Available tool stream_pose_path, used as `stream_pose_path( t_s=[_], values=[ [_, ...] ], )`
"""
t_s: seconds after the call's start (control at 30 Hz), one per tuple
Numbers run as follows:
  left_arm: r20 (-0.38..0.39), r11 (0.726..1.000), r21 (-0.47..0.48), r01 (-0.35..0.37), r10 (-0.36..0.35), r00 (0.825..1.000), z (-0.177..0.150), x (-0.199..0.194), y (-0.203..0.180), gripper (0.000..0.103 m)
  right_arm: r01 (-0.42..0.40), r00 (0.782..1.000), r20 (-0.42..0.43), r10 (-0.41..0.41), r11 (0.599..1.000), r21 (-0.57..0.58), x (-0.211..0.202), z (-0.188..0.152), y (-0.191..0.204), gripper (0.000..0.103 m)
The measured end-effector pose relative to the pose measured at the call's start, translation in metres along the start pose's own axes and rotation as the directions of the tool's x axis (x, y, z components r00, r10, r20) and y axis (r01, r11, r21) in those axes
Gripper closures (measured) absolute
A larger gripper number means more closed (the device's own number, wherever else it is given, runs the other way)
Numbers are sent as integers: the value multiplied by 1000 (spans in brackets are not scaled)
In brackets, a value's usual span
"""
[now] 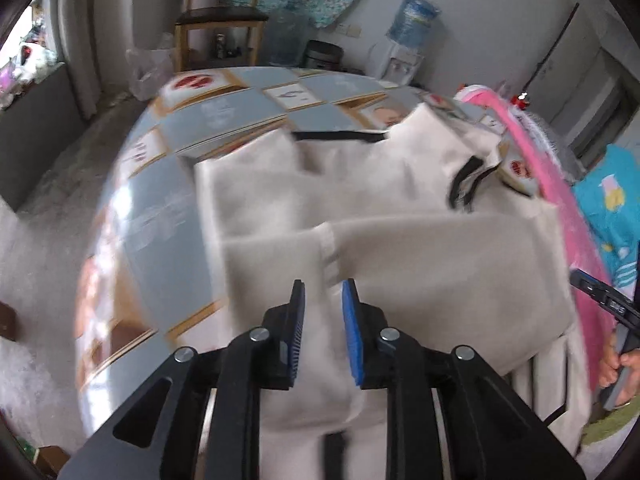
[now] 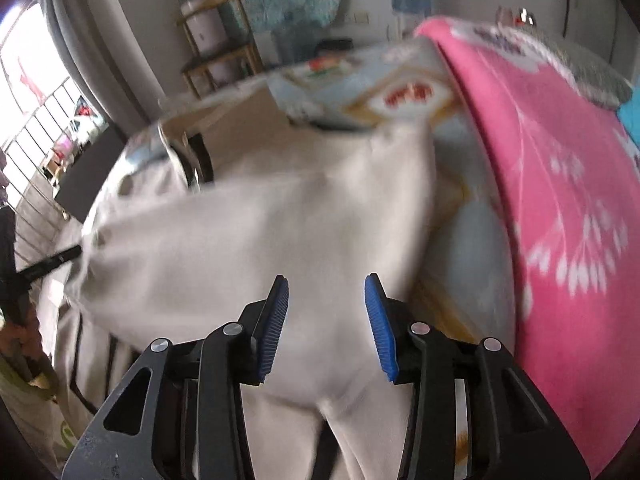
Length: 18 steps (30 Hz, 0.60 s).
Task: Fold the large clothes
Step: 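Open the left tool and move both tools to the jacket hem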
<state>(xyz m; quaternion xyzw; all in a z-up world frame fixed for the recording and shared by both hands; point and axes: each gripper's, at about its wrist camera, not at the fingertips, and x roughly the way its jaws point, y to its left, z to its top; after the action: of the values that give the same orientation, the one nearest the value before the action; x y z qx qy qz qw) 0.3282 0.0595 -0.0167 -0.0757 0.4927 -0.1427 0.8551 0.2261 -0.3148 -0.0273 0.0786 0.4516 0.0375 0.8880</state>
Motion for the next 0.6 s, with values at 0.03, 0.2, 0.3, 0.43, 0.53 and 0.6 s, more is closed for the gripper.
stream_pose_path(
  t_s=[0.03, 0.2, 0.3, 0.43, 0.53, 0.6],
  values=[
    [-5, 1000, 12, 11, -11, 1000, 4, 6, -7, 79, 11, 1000, 15, -11, 1000, -5, 4, 9, 7, 63],
    [-1, 999, 36, -34, 34, 999, 10, 39, -17, 79, 119, 992, -27, -120, 992, -32, 56, 28, -1, 63],
    [-8, 1000, 7, -21, 22, 1000, 10, 34, -14, 79, 25, 1000, -17, -24, 994, 110, 59, 30, -32, 68],
    [13, 999, 16, -50, 49, 999, 6, 15, -16, 79, 43, 999, 14, -46, 982, 184, 27, 25, -38, 65],
    [45, 997, 66, -30, 27, 999, -1, -2, -31, 74, 8, 999, 50, -15, 991, 134, 1, 10, -18, 57],
    [35, 994, 105, -18, 14, 999, -10, -2, -42, 67, -18, 999, 53, 14, 997, 79, -7, 0, 0, 56]
  ],
)
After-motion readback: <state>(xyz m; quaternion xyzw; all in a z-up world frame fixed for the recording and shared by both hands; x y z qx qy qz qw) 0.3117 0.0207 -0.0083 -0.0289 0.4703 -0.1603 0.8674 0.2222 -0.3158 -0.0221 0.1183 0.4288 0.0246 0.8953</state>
